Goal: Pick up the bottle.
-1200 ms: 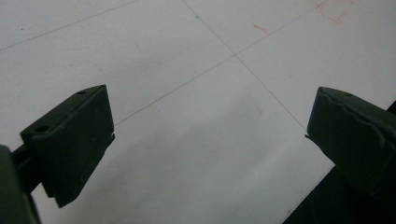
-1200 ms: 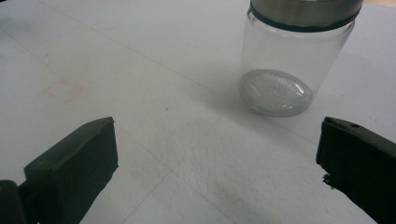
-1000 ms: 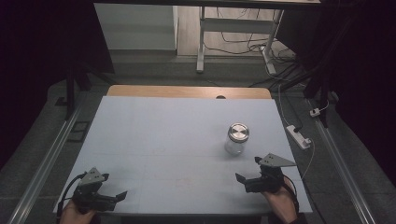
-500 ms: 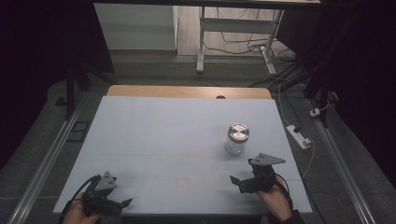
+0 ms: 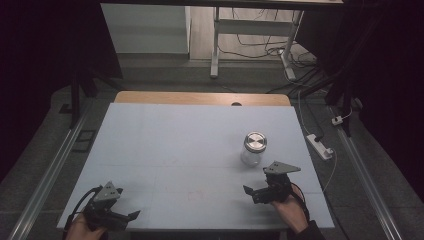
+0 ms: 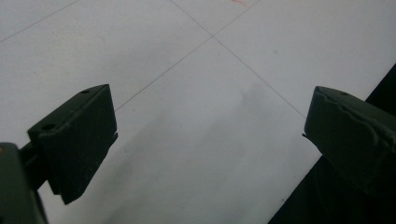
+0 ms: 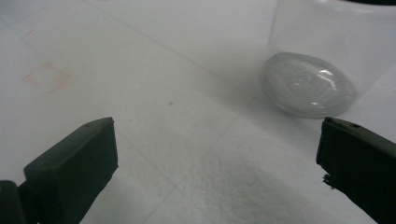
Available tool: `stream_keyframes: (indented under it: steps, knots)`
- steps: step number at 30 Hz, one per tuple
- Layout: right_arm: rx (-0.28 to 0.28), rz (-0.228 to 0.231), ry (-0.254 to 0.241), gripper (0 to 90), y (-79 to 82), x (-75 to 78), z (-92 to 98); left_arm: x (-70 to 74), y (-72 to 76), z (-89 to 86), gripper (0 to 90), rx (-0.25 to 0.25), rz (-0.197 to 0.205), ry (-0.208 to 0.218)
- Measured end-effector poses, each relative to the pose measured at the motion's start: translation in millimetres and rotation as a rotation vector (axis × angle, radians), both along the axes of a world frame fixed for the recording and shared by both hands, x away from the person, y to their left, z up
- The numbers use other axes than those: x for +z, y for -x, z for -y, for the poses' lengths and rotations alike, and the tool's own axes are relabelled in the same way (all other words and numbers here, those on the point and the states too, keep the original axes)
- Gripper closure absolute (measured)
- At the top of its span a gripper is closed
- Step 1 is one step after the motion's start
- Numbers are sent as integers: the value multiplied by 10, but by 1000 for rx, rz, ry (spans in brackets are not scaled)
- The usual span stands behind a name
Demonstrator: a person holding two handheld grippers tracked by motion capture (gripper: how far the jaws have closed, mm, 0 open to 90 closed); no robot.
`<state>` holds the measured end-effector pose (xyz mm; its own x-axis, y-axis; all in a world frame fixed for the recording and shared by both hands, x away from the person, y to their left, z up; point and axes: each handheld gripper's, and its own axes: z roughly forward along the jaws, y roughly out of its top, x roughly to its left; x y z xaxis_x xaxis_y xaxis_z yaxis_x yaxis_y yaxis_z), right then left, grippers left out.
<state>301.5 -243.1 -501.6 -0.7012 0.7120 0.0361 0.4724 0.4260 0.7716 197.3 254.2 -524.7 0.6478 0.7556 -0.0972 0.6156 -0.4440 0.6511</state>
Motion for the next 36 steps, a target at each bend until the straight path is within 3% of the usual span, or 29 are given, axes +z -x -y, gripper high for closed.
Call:
stream_keyframes:
  steps: [11, 14, 17, 28, 36]
  knots:
    - [-83, -9, -3, 0, -204, 39, 62, 13, -6, -109, 0, 14, -16, 119]
    - [-105, -12, -27, 0, -273, 47, 69, 14, -5, -111, 0, 11, -20, 129]
    - [-116, 2, -14, 0, -329, 60, 66, 16, -6, -116, 0, 8, -28, 147]
    - [-128, 30, -24, 0, -584, 80, 61, 13, -8, -112, 0, 2, -33, 146]
    - [-151, 13, -32, 0, -743, 85, -6, 11, -10, -111, 0, 0, -34, 146]
